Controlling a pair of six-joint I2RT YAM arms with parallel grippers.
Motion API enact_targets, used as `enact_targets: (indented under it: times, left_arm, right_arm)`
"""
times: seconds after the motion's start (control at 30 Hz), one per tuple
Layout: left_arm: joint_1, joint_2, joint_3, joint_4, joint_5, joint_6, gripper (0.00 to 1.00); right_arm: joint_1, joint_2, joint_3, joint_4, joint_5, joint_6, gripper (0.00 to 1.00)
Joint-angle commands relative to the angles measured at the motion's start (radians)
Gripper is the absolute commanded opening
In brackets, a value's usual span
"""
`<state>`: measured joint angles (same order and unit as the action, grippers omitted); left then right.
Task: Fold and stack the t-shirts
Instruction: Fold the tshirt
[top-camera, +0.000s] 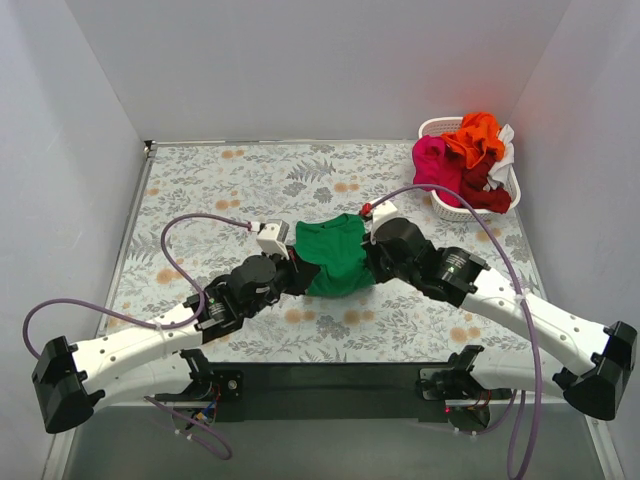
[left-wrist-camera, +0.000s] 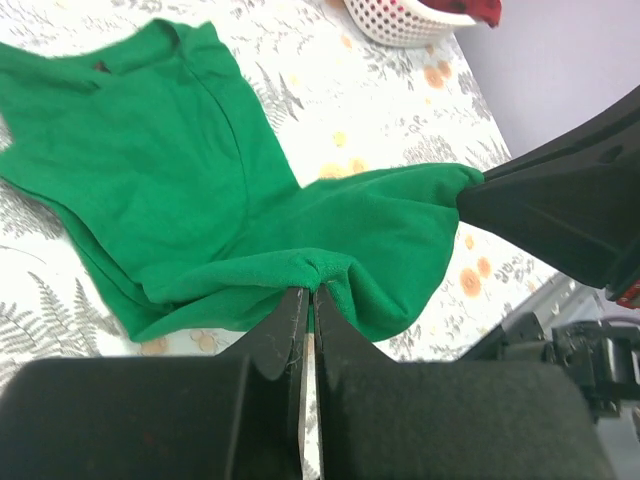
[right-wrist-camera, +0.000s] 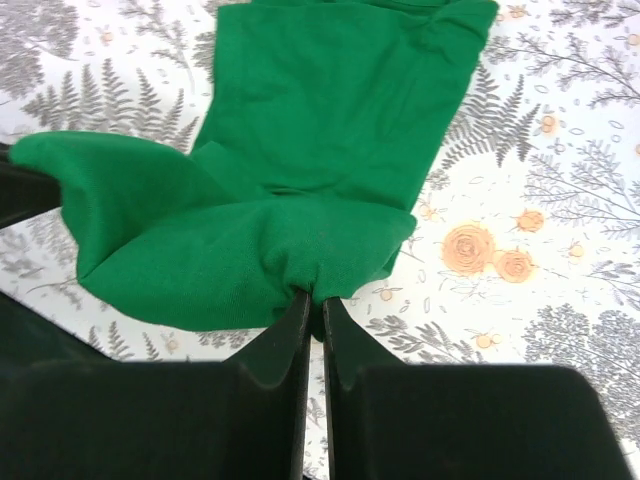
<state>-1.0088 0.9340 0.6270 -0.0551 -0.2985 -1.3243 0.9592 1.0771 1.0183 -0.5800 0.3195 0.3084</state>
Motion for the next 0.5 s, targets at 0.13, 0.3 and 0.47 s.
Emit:
enact_targets:
  times: [0.13, 0.3, 0.47]
  left_arm:
    - [0.082, 0.040, 0.031, 0.107, -0.054, 0.059, 0.00]
    - [0.194, 0.080, 0.019, 0.167, 0.031, 0.059, 0.00]
    - [0.240, 0.147, 0.019, 0.208, 0.065, 0.069, 0.00]
  right_arm:
    - [-0.095, 0.075, 0.057, 0.077, 0.021, -0.061, 0.01]
    - [-0.181, 0.124, 0.066, 0.127, -0.048, -0.089, 0.01]
    - [-0.229, 0.185, 0.095, 0.176, -0.095, -0.126, 0.01]
